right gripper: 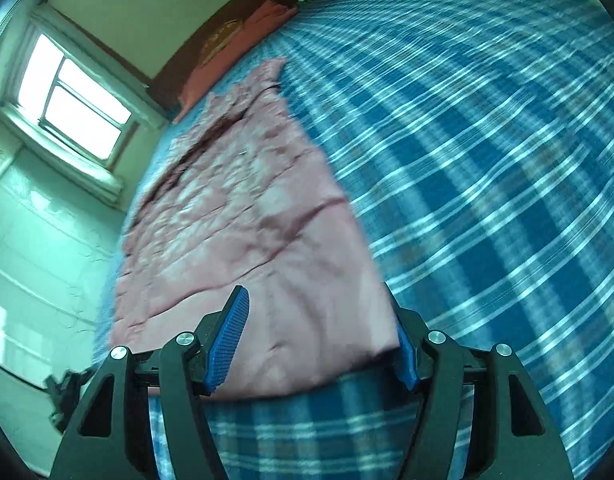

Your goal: Fold large clothes

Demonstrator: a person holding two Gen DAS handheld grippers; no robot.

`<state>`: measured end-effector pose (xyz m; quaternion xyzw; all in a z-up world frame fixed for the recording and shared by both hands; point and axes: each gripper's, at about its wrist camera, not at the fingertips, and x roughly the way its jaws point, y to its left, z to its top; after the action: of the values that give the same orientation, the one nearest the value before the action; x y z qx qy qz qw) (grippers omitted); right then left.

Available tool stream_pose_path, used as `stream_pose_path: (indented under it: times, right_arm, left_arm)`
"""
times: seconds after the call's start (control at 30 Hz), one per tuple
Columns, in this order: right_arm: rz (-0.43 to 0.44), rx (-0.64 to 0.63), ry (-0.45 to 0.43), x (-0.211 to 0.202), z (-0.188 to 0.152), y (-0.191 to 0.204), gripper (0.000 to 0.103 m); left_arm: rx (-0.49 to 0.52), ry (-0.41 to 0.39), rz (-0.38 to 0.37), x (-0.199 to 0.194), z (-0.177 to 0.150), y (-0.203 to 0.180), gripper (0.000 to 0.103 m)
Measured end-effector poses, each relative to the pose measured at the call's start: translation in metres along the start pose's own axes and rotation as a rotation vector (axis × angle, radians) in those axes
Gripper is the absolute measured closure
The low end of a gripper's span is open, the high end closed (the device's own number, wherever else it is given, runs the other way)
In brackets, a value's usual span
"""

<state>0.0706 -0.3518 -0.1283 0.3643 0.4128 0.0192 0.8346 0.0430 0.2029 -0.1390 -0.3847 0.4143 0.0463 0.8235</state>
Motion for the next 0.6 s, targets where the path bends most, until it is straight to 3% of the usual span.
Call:
stream_pose_path:
  times: [0.3,0.53,0.6]
  right_arm:
    - [0.105,0.072,-0.047,0.021,-0.002,0.009,0.039]
    - [0.107,0.065,-0.055,0.036,0.002,0.018,0.044]
    - [0.116,0.076,-0.054,0.034,0.002,0.013,0.049]
  left_arm:
    - [-0.097,-0.028,-0.079,0.010,0.004,0.000,0.020]
    - [-0.044,-0.039,-0.069,0.017,-0.001,-0.009,0.024]
    - [-0.027,-0.031,-0.083,0.019,-0.003,-0.014,0.030]
